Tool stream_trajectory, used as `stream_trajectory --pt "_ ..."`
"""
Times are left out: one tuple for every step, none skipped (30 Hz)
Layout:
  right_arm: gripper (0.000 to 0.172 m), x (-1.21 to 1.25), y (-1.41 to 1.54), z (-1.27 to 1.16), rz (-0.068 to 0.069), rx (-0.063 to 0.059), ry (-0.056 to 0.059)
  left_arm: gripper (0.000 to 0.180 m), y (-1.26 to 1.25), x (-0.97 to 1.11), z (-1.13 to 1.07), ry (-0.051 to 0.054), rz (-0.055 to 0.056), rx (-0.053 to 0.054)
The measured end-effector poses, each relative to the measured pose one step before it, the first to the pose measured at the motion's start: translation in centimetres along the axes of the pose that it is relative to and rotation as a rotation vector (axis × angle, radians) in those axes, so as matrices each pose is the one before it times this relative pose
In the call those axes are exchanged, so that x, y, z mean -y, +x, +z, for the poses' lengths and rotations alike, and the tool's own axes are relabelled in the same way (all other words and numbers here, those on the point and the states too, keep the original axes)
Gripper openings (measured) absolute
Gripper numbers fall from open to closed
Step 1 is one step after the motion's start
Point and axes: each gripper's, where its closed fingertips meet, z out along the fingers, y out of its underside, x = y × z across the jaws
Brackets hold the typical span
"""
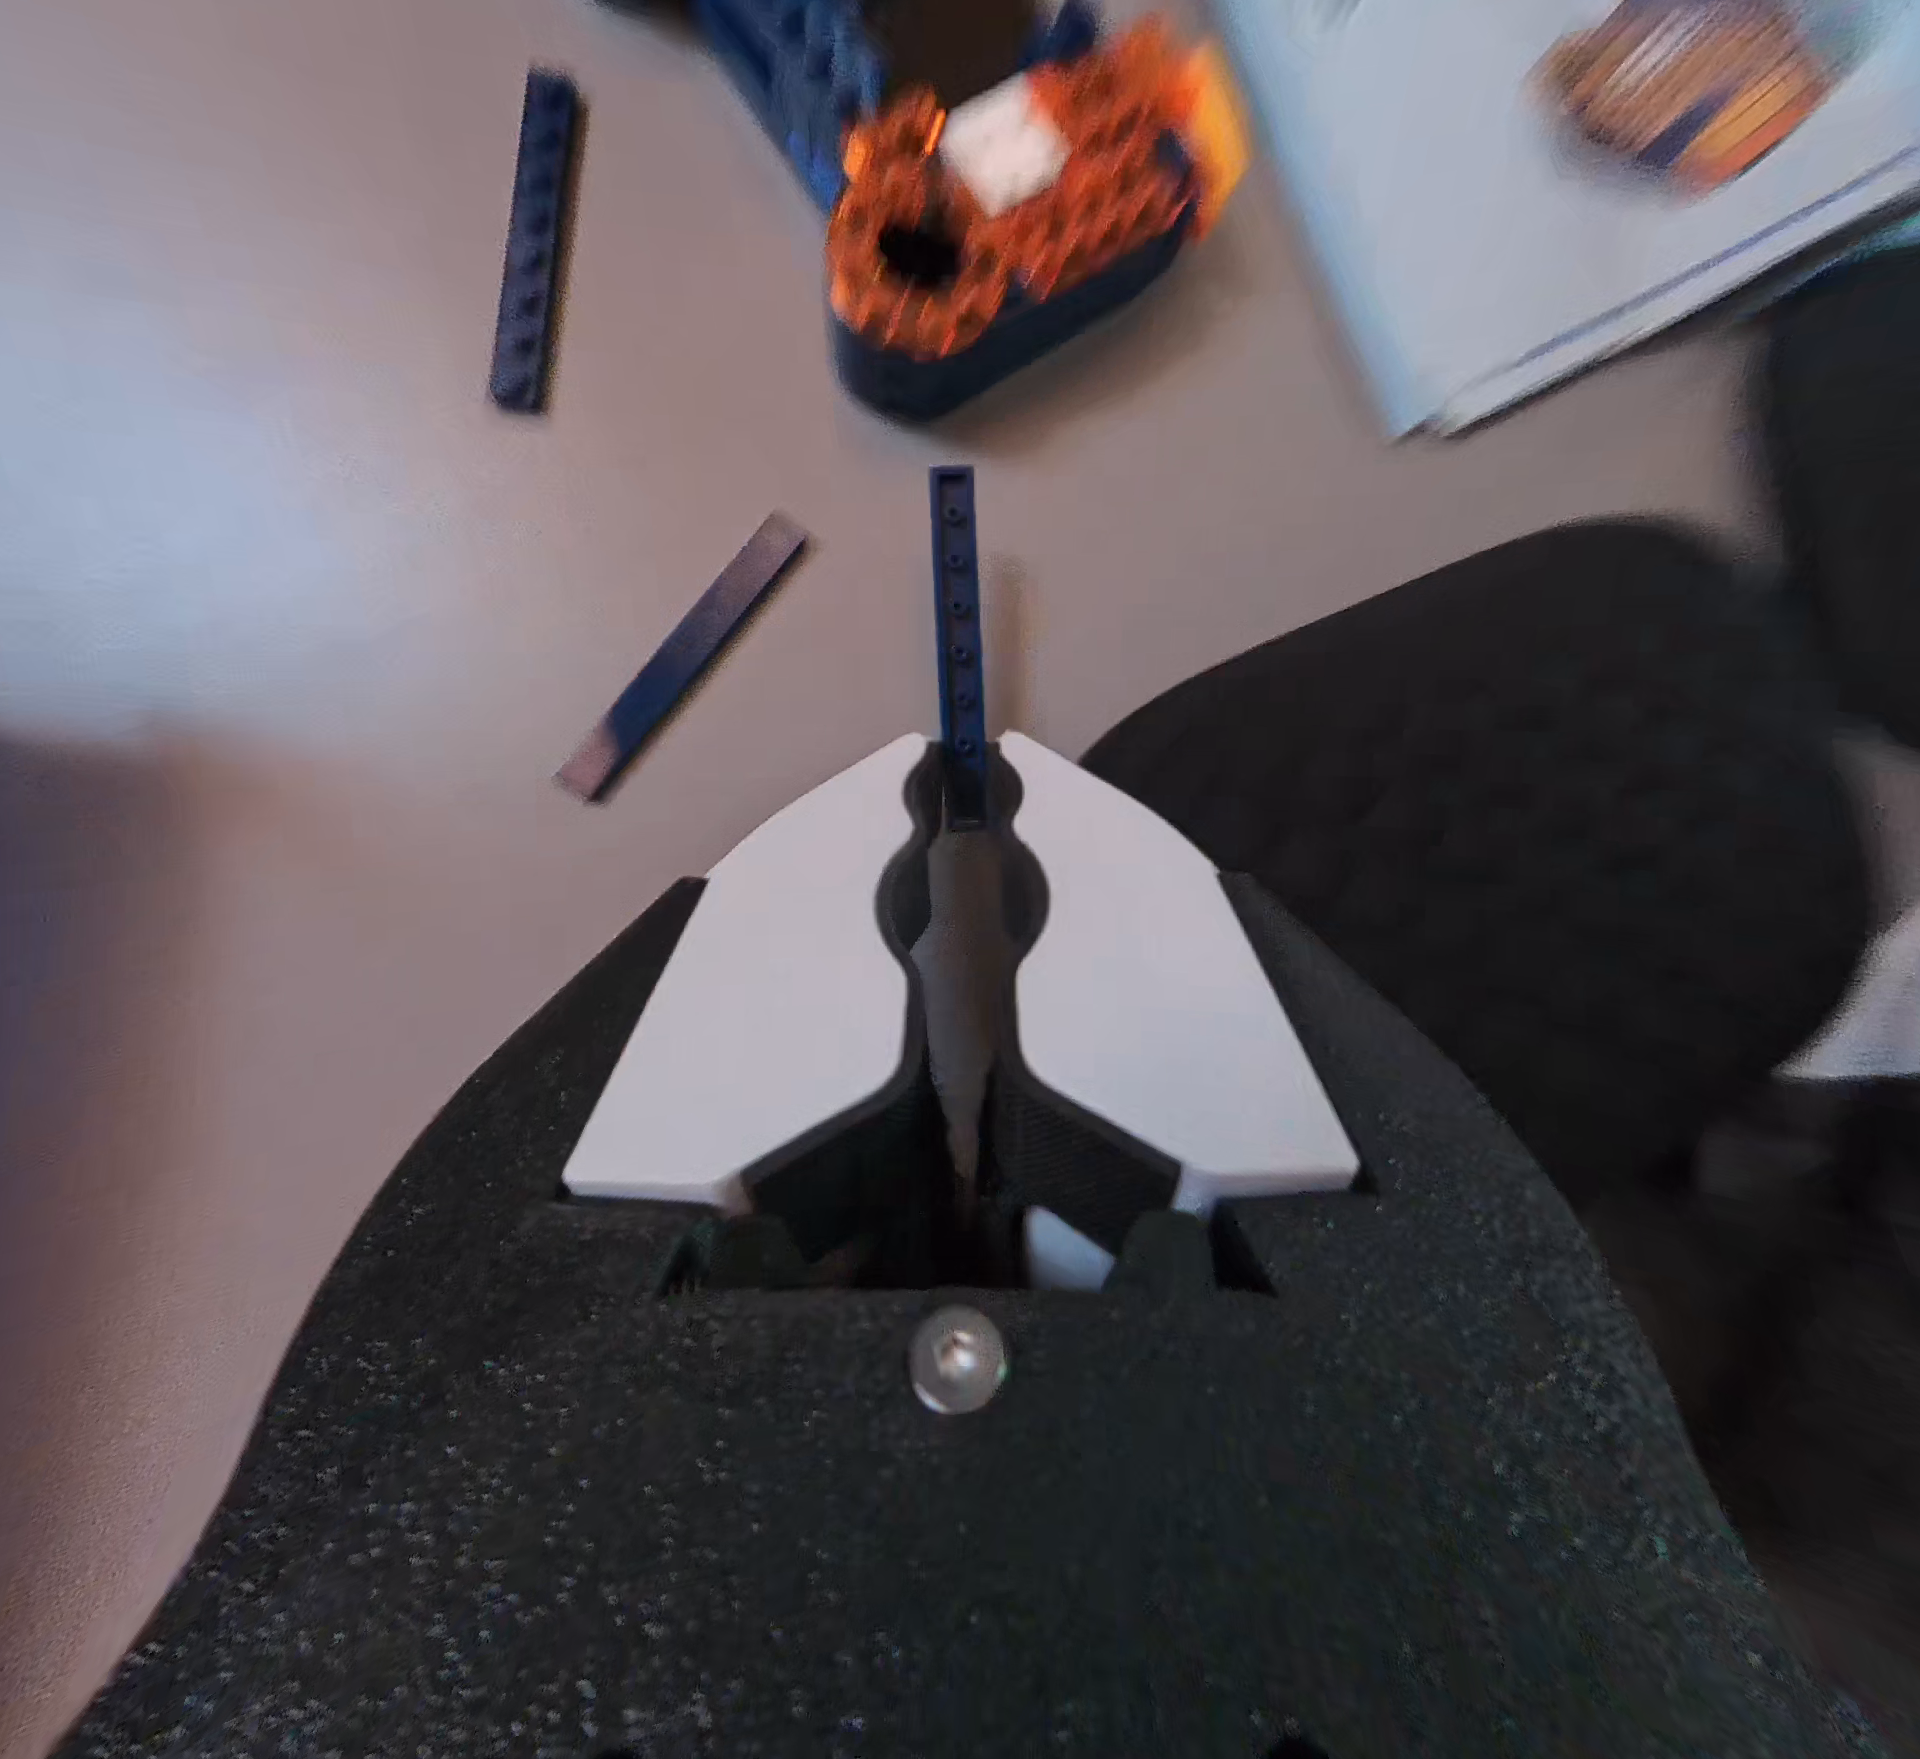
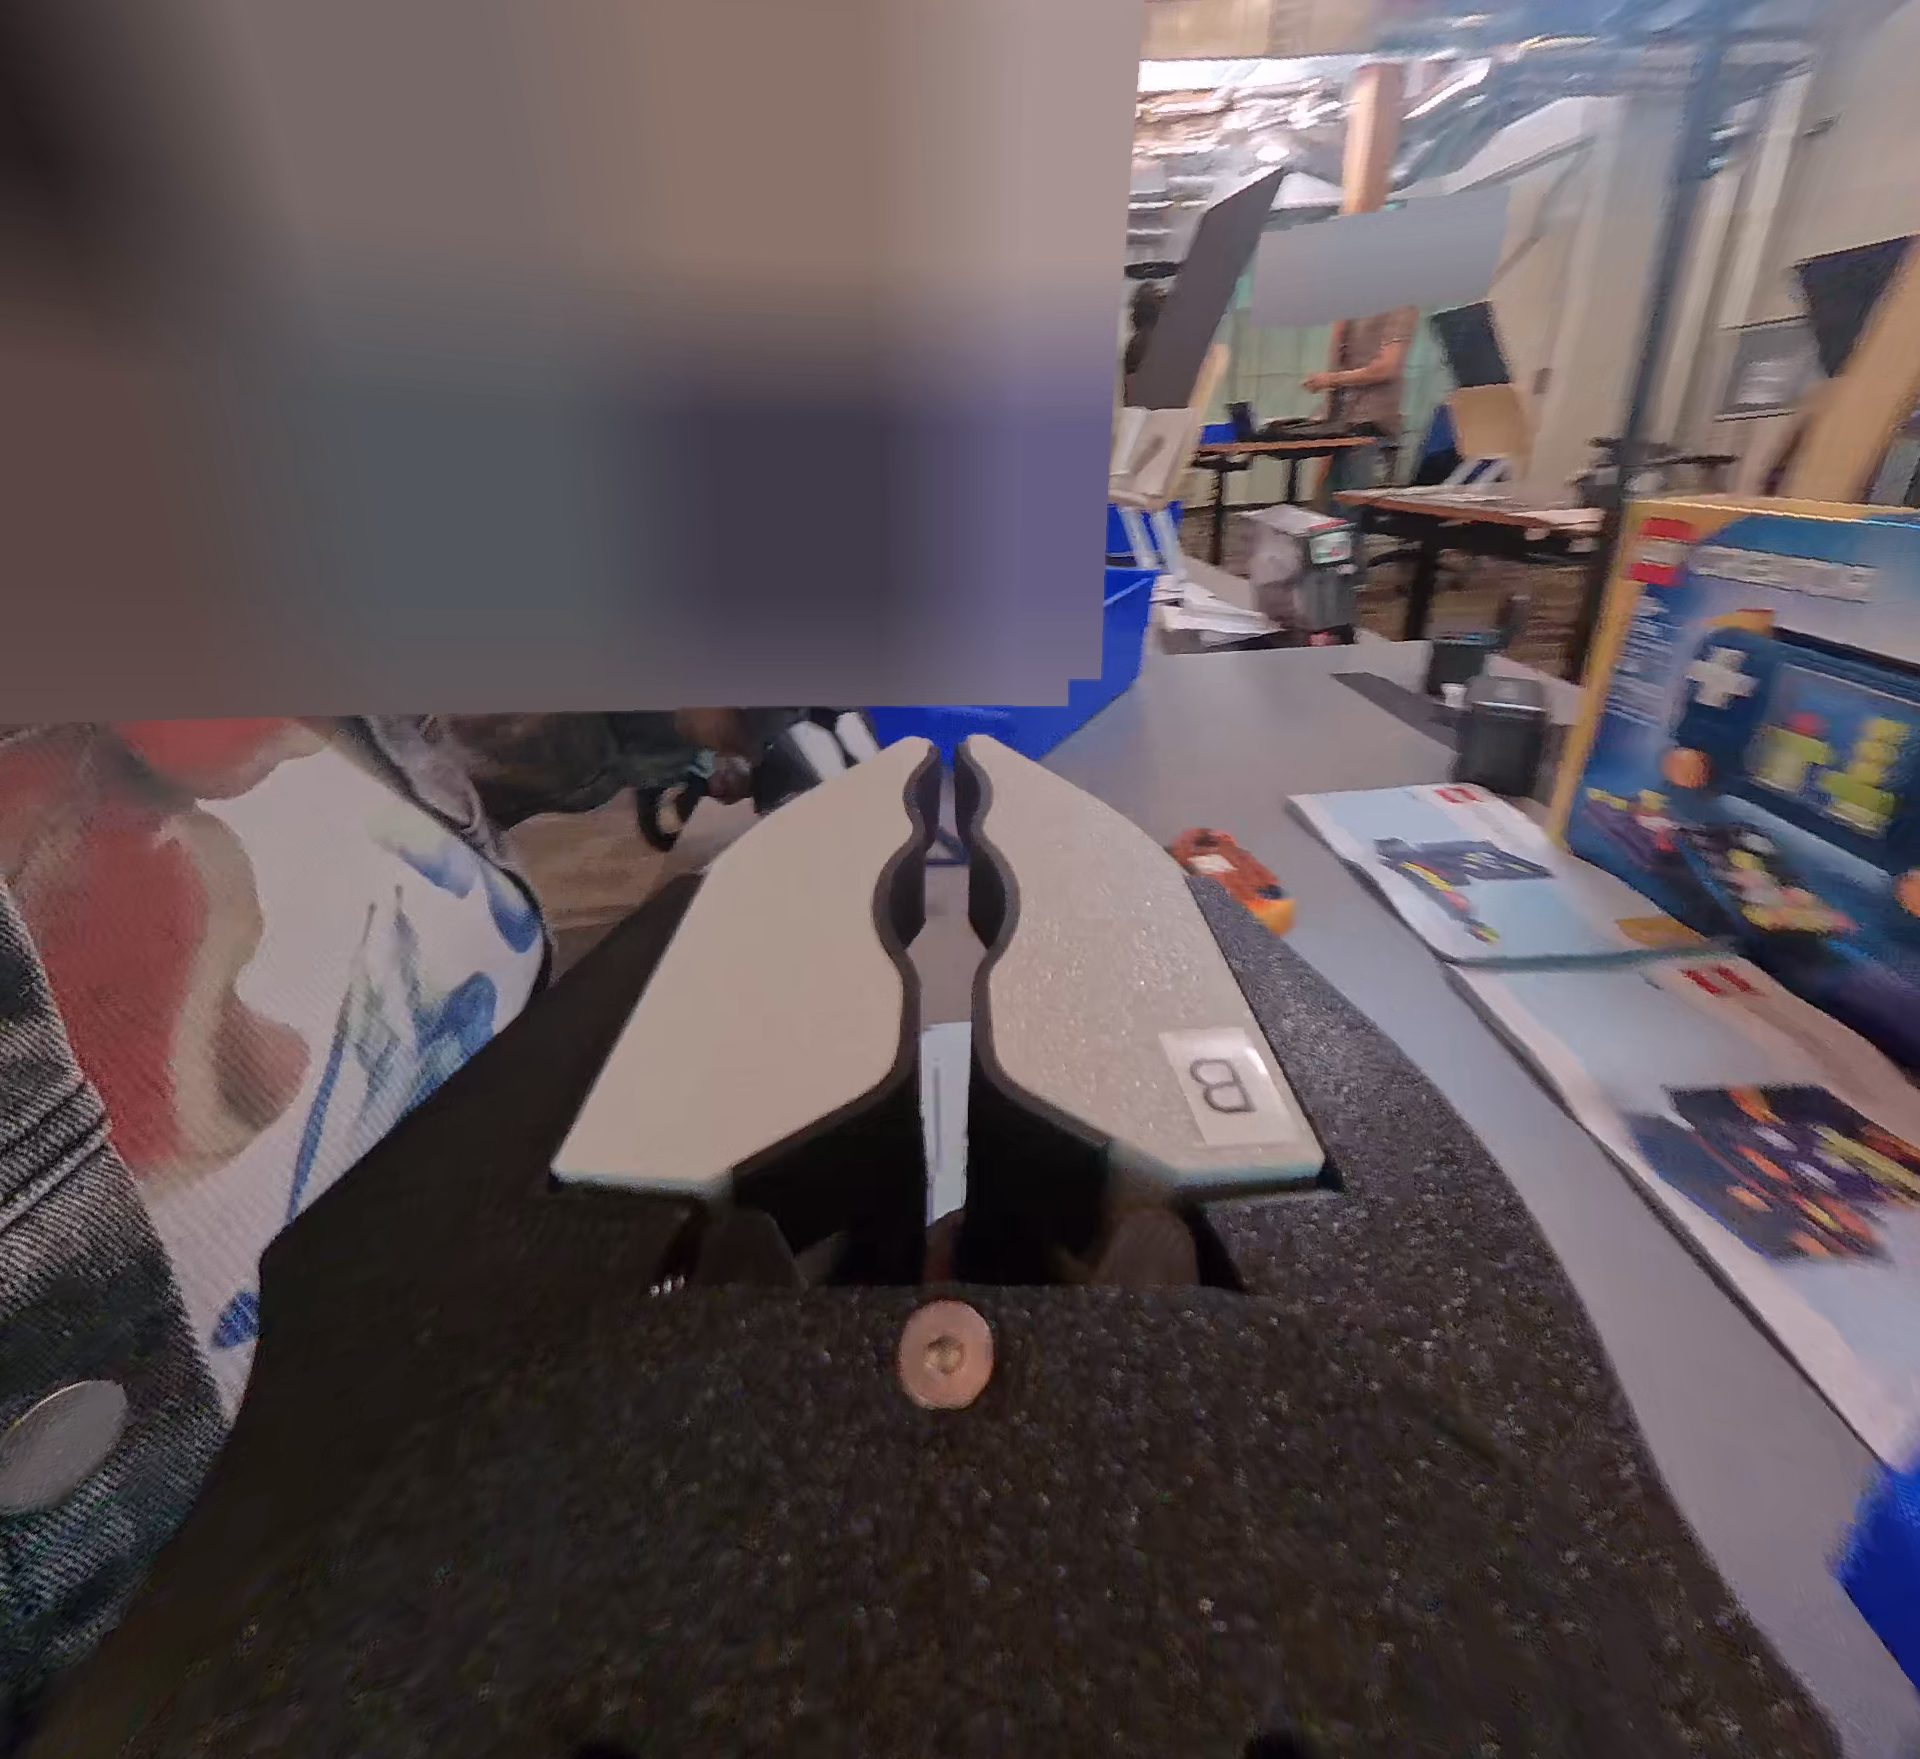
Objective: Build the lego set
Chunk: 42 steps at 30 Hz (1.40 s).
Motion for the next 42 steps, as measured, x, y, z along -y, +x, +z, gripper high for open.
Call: stream_trajectory --pt "0.001 -0.324 -0.586 1.207 -0.0053 0.0544 -0.0208 0.007 0.867 1.358 -0.711 0.1020 -0.0580 -0.0812" --pt "0.002 -0.408 -0.559 1.338 -0.0128 0.0583 -0.0271 0.007 1.170 1.588 -0.819 0.1101 -0.0524 -0.0970" --pt "0.005 -0.569 -0.504 1.460 -0.0207 0.0619 -0.0390 0.007 1.775 1.650 -0.717 0.1049 -0.0537 -0.1318" --pt "0.010 -0.702 -0.396 1.557 -0.0313 0.0594 -0.0509 0.007 2.164 1.408 -0.371 0.0874 -0.0626 -0.1551" --pt "0.014 -0.839 -0.223 1.588 -0.0436 0.0527 -0.0631 0.007 2.272 0.779 0.083 0.0519 -0.0734 -0.1673" --pt "0.019 -0.770 -0.020 1.564 -0.0459 0.0429 -0.0615 0.007 2.053 0.000 0.463 0.0099 -0.0790 -0.1626" --pt "0.025 -0.463 0.191 1.488 -0.0189 0.0337 -0.0389 0.007 1.608 -0.339 0.608 -0.0067 -0.0667 -0.1414" --pt "0.032 -0.110 0.283 1.344 0.0439 0.0386 -0.0096 0.007 0.888 -0.276 0.665 0.0026 -0.0459 -0.0899" --pt "0.032 0.251 -0.256 1.105 0.1047 0.0944 0.0138 0.007 0.252 -0.447 0.641 -0.0110 -0.0322 -0.0429" --pt "0.032 0.752 -0.533 0.843 0.1465 0.1229 0.0463 0.007 0.144 -0.529 0.564 -0.0228 -0.0126 -0.0281" --pt "0.034 0.794 -0.444 0.646 0.1438 0.1119 0.0512 0.007 0.170 -0.338 0.466 -0.0150 -0.0045 -0.0253" --pt "0.035 0.422 -0.123 0.467 0.0932 0.0717 0.0317 0.007 0.261 -0.199 0.380 -0.0097 -0.0057 -0.0300" --pt "0.034 0.062 0.213 0.303 0.0176 0.0226 0.0146 0.007 0.234 -0.084 0.275 -0.0050 -0.0027 -0.0266" --pt "0.031 -0.247 0.497 0.222 -0.0309 -0.0197 -0.0028 0.007 -0.018 -0.068 0.193 -0.0041 0.0015 -0.0093" --pt "0.027 -0.486 0.314 0.218 -0.0456 -0.0209 -0.0206 0.007 -0.134 -0.056 0.132 -0.0034 0.0017 -0.0011" --pt "0.017 -0.297 -0.062 0.188 -0.0361 -0.0054 -0.0096 0.007 -0.057 -0.075 0.090 -0.0027 -0.0023 -0.0071" --pt "0.012 0.036 -0.167 0.120 -0.0193 -0.0034 0.0149 0.006 0.058 -0.076 0.055 -0.0006 -0.0034 -0.0139" --pt "0.008 0.048 -0.214 0.018 -0.0118 0.0029 0.0178 0.006 0.079 -0.057 0.029 0.0013 -0.0025 -0.0119" --pt "0.005 -0.027 -0.370 -0.089 -0.0073 0.0169 0.0140 0.006 -0.038 0.037 -0.033 0.0060 -0.0014 -0.0010" --pt "0.003 -0.094 0.049 -0.163 -0.0008 -0.0124 0.0103 0.006 0.048 0.131 -0.108 0.0101 0.0006 -0.0033" --pt "0.002 -0.031 0.223 -0.200 0.0066 -0.0248 0.0171 0.006 -0.214 0.126 -0.139 0.0063 0.0114 0.0186" --pt "0.002 0.065 0.388 -0.243 0.0317 -0.0315 0.0244 0.005 -0.430 0.169 -0.224 0.0041 0.0338 0.0421" --pt "0.002 0.069 0.626 -0.289 0.0554 -0.0423 0.0265 0.011 -0.673 0.404 -0.328 0.0119 0.0660 0.0721" --pt "0.002 0.102 0.882 -0.353 0.0741 -0.0557 0.0330 0.018 -0.846 0.634 -0.395 0.0236 0.1019 0.1018" --pt "0.002 0.119 1.199 -0.401 0.0923 -0.0722 0.0382 0.024 -0.910 0.628 -0.381 0.0160 0.1371 0.1241" --pt "0.002 0.153 1.147 -0.375 0.0953 -0.0644 0.0436 0.030 -0.920 0.307 -0.267 -0.0142 0.1615 0.1390" --pt "0.003 0.165 0.842 -0.293 0.0848 -0.0409 0.0444 0.034 -0.806 0.026 -0.087 -0.0424 0.1726 0.1362" --pt "0.002 0.080 0.575 -0.180 0.0668 -0.0251 0.0341 0.036 -0.442 -0.064 0.120 -0.0485 0.1677 0.1107" --pt "0.002 -0.077 0.446 -0.058 0.0464 -0.0194 0.0188 0.034 -0.229 0.031 0.270 -0.0371 0.1357 0.0879" --pt "0.003 -0.164 0.269 0.050 0.0247 -0.0126 0.0086 0.030 -0.280 -0.065 0.355 -0.0400 0.1036 0.0782" --pt "0.003 -0.188 0.253 0.087 0.0113 -0.0148 0.0018 0.027 -0.109 -0.079 0.345 -0.0296 0.0769 0.0537" --pt "0.002 -0.091 0.281 0.053 0.0039 -0.0163 0.0041 0.024 0.126 -0.136 0.298 -0.0265 0.0606 0.0245" --pt "0.002 -0.039 0.160 0.030 0.0058 -0.0064 0.0042 0.021 0.186 -0.138 0.252 -0.0199 0.0385 0.0097" --pt "0.002 -0.009 0.192 0.004 0.0149 -0.0055 0.0051 0.018 0.174 -0.227 0.198 -0.0225 0.0208 0.0001" --pt "0.002 0.045 0.133 -0.014 0.0136 -0.0022 0.0100 0.016 0.059 -0.249 0.160 -0.0187 0.0179 0.0056" --pt "0.002 -0.056 0.132 -0.003 0.0087 -0.0021 0.0040 0.014 -0.098 -0.241 0.109 -0.0159 0.0167 0.0144" --pt "0.002 -0.125 0.211 0.011 0.0041 -0.0095 0.0006 0.010 -0.001 -0.214 0.071 -0.0149 0.0180 0.0072" --pt "0.002 -0.114 0.151 0.010 0.0049 -0.0037 0.0004 0.008 0.140 -0.163 0.051 -0.0107 0.0158 -0.0018" --pt "0.002 -0.126 0.127 0.011 0.0075 -0.0012 -0.0021 0.008 0.028 -0.169 0.024 -0.0103 0.0117 0.0031" --pt "0.002 -0.145 0.110 0.021 0.0063 0.0003 -0.0039 0.007 -0.019 -0.130 -0.020 -0.0059 0.0020 0.0016" --pt "0.002 -0.160 0.038 0.062 0.0019 0.0039 -0.0063 0.007 0.005 -0.133 -0.075 -0.0027 -0.0115 -0.0068" --pt "0.003 -0.218 0.057 0.080 -0.0042 -0.0003 -0.0106 0.007 -0.055 -0.150 -0.158 -0.0006 -0.0231 -0.0112"
